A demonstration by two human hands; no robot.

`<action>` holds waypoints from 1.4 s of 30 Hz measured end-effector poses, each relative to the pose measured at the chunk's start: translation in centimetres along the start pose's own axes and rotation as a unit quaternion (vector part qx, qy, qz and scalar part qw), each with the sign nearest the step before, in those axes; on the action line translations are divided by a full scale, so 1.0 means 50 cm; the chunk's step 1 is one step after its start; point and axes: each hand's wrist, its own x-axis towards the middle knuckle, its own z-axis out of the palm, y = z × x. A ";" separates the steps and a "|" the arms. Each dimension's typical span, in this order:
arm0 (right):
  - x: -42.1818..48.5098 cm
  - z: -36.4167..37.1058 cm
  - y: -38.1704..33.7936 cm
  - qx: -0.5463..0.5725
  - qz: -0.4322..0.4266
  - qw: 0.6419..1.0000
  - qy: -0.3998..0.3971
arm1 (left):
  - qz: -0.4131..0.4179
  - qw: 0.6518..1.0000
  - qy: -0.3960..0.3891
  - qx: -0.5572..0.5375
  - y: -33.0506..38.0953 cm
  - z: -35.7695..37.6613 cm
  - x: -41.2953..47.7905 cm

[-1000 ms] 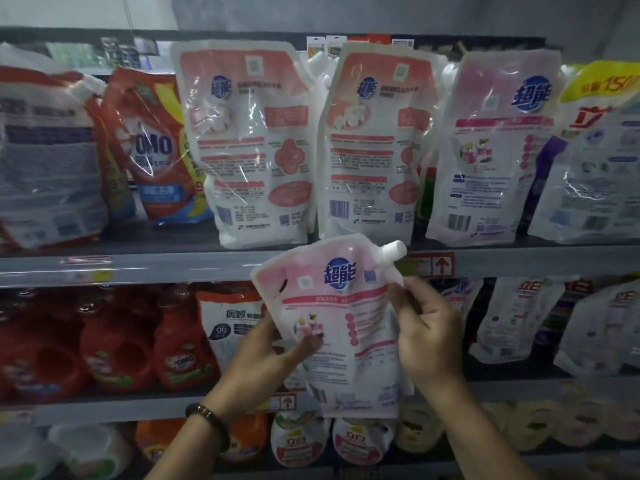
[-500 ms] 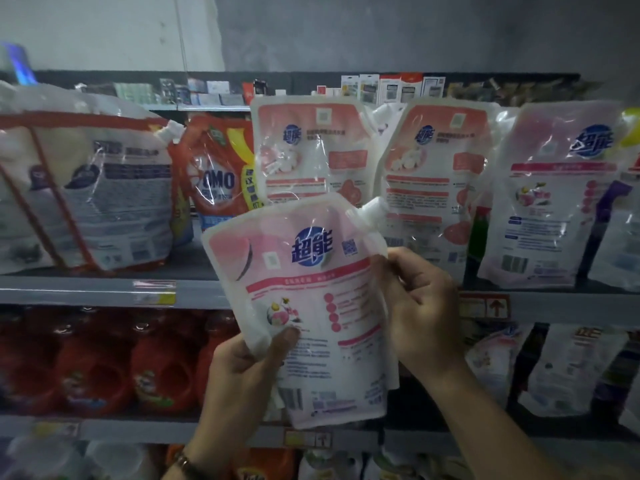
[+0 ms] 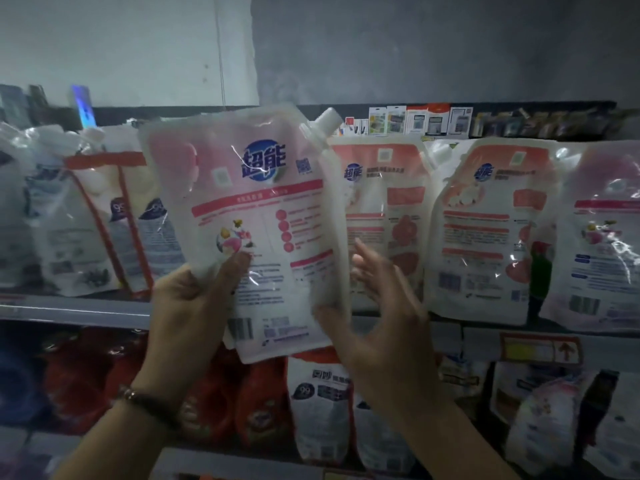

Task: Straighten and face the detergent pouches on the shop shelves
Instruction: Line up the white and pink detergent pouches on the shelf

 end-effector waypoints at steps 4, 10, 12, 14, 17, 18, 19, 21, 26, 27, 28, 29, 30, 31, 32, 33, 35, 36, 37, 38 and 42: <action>-0.010 0.050 -0.017 -0.020 -0.016 0.998 -0.056 | 0.013 1.000 0.011 0.011 0.001 -0.038 0.078; -0.005 0.123 -0.024 -0.068 -0.003 0.988 -0.137 | -0.005 1.000 -0.014 -0.007 -0.010 -0.062 0.159; 0.000 0.144 -0.020 -0.081 -0.011 0.986 -0.148 | -0.010 1.000 -0.029 -0.003 -0.018 -0.067 0.180; 0.002 0.162 -0.015 -0.085 -0.010 0.984 -0.153 | -0.029 0.999 -0.042 -0.010 -0.028 -0.066 0.198; 0.003 0.182 -0.009 -0.085 0.015 0.982 -0.166 | -0.074 0.995 -0.057 -0.043 -0.052 -0.059 0.222; 0.003 0.188 -0.006 -0.082 0.026 0.982 -0.169 | -0.082 0.994 -0.063 -0.049 -0.063 -0.056 0.229; 0.002 0.192 -0.002 -0.079 0.038 0.981 -0.174 | -0.089 0.992 -0.068 -0.055 -0.073 -0.053 0.234; 0.001 0.197 0.004 -0.074 0.058 0.979 -0.183 | -0.107 0.989 -0.080 -0.070 -0.088 -0.046 0.239; 0.002 0.205 0.011 -0.097 0.072 0.973 -0.198 | -0.144 0.982 -0.100 -0.076 -0.109 -0.030 0.242; 0.001 0.205 0.012 -0.099 0.074 0.972 -0.200 | -0.149 0.981 -0.098 -0.072 -0.114 -0.029 0.242; 0.001 0.207 0.013 -0.102 0.074 0.972 -0.200 | -0.152 0.982 -0.096 -0.066 -0.118 -0.028 0.241; 0.000 0.208 0.014 -0.106 0.071 0.972 -0.197 | -0.154 0.982 -0.095 -0.059 -0.121 -0.027 0.239; -0.002 0.210 0.016 -0.111 0.069 0.973 -0.193 | -0.157 0.982 -0.092 -0.052 -0.123 -0.027 0.238; -0.004 0.214 0.020 -0.113 0.068 0.973 -0.189 | -0.162 0.982 -0.089 -0.045 -0.123 -0.028 0.238; -0.005 0.216 0.023 -0.113 0.070 0.973 -0.187 | -0.168 0.981 -0.092 -0.036 -0.122 -0.030 0.240; -0.007 0.219 0.025 -0.110 0.073 0.974 -0.185 | -0.174 0.979 -0.101 -0.026 -0.119 -0.033 0.242; -0.011 0.222 0.027 -0.116 0.070 0.972 -0.190 | -0.186 0.974 -0.129 0.001 -0.112 -0.040 0.249; -0.012 0.222 0.027 -0.129 0.064 0.970 -0.195 | -0.188 0.972 -0.139 0.015 -0.107 -0.043 0.251; -0.012 0.221 0.027 -0.141 0.058 0.968 -0.199 | -0.189 0.971 -0.146 0.027 -0.103 -0.045 0.250; -0.011 0.219 0.025 -0.144 0.056 0.967 -0.201 | -0.187 0.971 -0.146 0.038 -0.099 -0.046 0.250; -0.008 0.208 0.023 -0.108 0.059 0.974 -0.188 | -0.141 0.981 -0.114 0.067 -0.091 -0.046 0.231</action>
